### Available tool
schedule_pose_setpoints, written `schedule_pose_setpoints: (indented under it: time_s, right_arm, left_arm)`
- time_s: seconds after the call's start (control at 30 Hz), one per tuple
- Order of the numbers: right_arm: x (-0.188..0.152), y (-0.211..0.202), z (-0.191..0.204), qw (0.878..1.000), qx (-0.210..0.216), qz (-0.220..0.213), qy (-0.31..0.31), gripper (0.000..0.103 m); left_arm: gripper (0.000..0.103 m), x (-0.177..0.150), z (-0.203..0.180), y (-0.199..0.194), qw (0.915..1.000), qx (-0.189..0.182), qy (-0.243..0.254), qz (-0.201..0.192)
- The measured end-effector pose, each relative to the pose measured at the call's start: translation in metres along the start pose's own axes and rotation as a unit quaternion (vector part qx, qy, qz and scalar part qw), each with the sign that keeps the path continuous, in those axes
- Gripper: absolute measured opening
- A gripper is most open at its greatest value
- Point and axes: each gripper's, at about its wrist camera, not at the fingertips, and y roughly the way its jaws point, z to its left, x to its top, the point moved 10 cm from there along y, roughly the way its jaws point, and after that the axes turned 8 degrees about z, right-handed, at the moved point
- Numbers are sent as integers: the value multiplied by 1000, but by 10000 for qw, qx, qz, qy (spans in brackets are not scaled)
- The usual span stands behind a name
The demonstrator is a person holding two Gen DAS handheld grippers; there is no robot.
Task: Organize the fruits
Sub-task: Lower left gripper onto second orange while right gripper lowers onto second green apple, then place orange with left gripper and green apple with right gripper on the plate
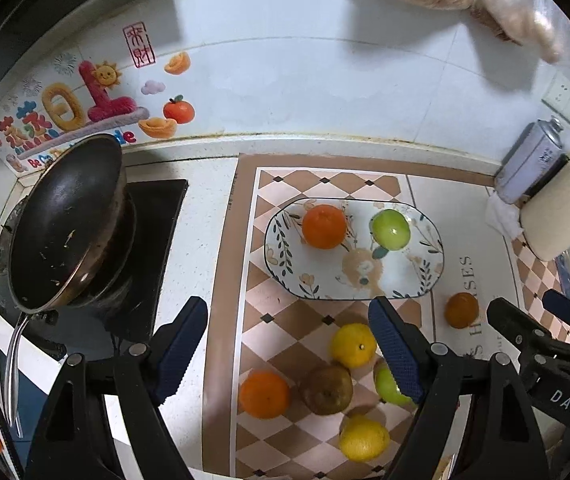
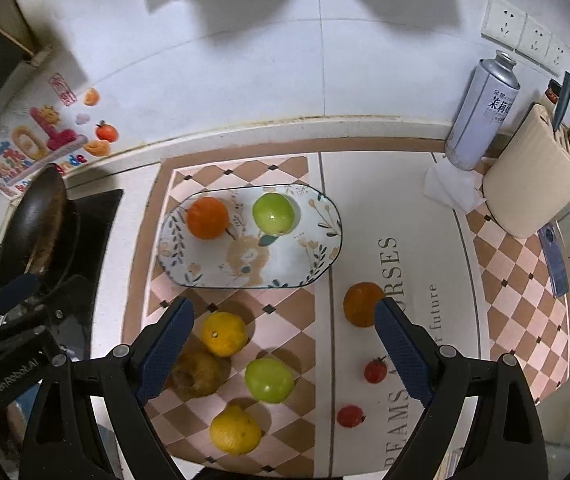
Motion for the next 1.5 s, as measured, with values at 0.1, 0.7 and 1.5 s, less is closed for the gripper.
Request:
schedule_pose_setpoints:
  time_s: [0.1, 0.7, 1.5]
  right_arm:
    - [-16, -3, 4, 9999, 136, 50, 44, 94]
    - [-121, 165, -5, 9740, 893, 2031, 451, 66]
    - [-123, 196, 27, 9643, 1045, 2432, 2, 57]
  left_arm:
    - [82, -11, 6, -5, 10000, -41, -88, 7]
    - [93, -109, 50, 137, 9834, 393, -208, 1759]
    - [51, -119, 17, 161, 9812, -503, -28, 1862]
